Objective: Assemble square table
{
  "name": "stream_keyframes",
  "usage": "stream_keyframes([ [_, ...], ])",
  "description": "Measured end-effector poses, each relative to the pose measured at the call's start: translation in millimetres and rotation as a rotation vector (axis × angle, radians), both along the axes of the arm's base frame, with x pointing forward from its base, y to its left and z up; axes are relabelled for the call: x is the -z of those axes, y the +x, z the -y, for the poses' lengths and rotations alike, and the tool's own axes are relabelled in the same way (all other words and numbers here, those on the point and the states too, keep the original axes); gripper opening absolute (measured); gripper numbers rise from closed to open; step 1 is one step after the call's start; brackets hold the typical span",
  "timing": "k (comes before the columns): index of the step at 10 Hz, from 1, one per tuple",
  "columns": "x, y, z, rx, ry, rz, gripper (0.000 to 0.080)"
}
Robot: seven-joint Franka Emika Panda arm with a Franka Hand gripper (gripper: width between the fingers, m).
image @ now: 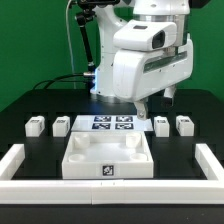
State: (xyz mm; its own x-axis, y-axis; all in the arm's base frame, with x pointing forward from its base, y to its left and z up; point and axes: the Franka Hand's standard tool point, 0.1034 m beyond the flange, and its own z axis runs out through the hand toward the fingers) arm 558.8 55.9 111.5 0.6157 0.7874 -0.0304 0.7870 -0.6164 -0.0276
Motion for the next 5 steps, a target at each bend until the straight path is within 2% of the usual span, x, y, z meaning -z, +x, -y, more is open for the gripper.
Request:
stream_keyframes([
  [5,0.0,0.0,0.0,0.0,0.0,0.0,0.065],
])
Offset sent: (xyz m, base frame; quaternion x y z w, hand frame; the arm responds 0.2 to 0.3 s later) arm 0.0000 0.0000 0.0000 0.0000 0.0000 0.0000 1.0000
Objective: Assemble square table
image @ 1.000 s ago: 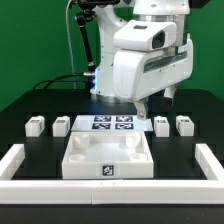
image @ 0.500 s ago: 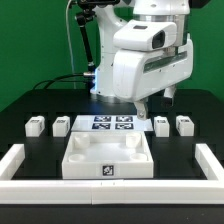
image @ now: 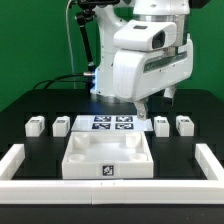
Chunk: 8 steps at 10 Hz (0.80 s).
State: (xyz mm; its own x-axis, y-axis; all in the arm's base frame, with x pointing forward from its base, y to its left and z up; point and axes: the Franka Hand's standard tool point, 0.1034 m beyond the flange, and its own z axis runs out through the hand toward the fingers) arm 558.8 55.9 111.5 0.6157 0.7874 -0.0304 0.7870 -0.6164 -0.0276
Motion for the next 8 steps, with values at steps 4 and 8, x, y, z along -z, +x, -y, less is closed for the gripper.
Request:
stream_keyframes([
  [4,7.3,-42.5,18.9,-0.1,0.011,-0.024,0.065],
  [8,46.7,-128.4,57.0,-0.533,0.046,-0.046,0.065],
])
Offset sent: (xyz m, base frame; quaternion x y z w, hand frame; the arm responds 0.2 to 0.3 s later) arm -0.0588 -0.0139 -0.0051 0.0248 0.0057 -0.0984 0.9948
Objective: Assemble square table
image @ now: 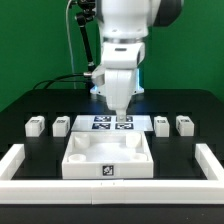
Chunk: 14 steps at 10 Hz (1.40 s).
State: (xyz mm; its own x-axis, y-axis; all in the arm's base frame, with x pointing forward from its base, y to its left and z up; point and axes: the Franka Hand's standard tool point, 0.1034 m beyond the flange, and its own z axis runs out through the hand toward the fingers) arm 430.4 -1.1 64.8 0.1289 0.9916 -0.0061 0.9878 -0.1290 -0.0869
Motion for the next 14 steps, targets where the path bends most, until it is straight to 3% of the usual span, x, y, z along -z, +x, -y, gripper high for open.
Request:
stream_keyframes([
  [1,9.2,-13.5,12.2,-0.062,0.011,-0.014,0.065],
  [3,28.7,-22.2,23.2,-0.181,0.035,-0.015,0.065],
  [4,40.6,-17.7,25.1,-0.172,0.042,-0.022,0.065],
  [6,41.8,4.3,27.8,-0.163,0.041,0.0,0.065],
  [10,53.8,5.3,29.9,-0.153,0.047,-0.005,0.065],
  [12,54.5,4.6,30.0,-0.153,0.047,-0.007,0.0392],
  [13,54.7,4.5,30.1,-0.153,0.047,-0.007,0.0392],
  [14,54.9,4.3,30.2,-0.152,0.047,-0.008,0.021],
])
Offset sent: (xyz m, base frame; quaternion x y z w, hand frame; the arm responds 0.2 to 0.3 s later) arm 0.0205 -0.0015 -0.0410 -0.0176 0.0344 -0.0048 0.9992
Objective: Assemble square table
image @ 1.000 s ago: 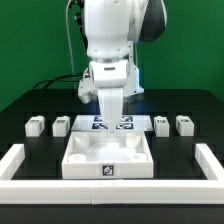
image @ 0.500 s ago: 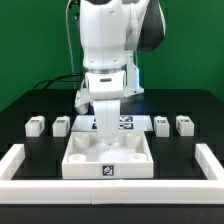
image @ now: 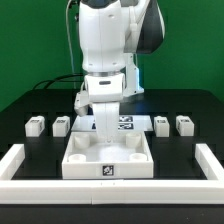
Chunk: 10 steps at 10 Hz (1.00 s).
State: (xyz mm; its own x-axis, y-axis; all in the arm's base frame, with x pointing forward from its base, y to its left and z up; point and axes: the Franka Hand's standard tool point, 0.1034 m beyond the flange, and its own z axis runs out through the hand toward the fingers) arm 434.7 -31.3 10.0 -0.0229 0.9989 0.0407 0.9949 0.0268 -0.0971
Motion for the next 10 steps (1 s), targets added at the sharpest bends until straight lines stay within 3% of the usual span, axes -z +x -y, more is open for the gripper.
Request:
stream_keyframes([
  [1,-0.1,0.4,0.2,0.0,0.0,0.002,0.0082],
  [2,-1.0,2.4,0.6,0.001,-0.001,0.011,0.0064],
  [9,-1.1,3.0,0.4,0.002,-0.001,0.013,0.0064],
  [10,-0.8,5.3,-6.5,0.025,-0.001,0.015,0.0064],
])
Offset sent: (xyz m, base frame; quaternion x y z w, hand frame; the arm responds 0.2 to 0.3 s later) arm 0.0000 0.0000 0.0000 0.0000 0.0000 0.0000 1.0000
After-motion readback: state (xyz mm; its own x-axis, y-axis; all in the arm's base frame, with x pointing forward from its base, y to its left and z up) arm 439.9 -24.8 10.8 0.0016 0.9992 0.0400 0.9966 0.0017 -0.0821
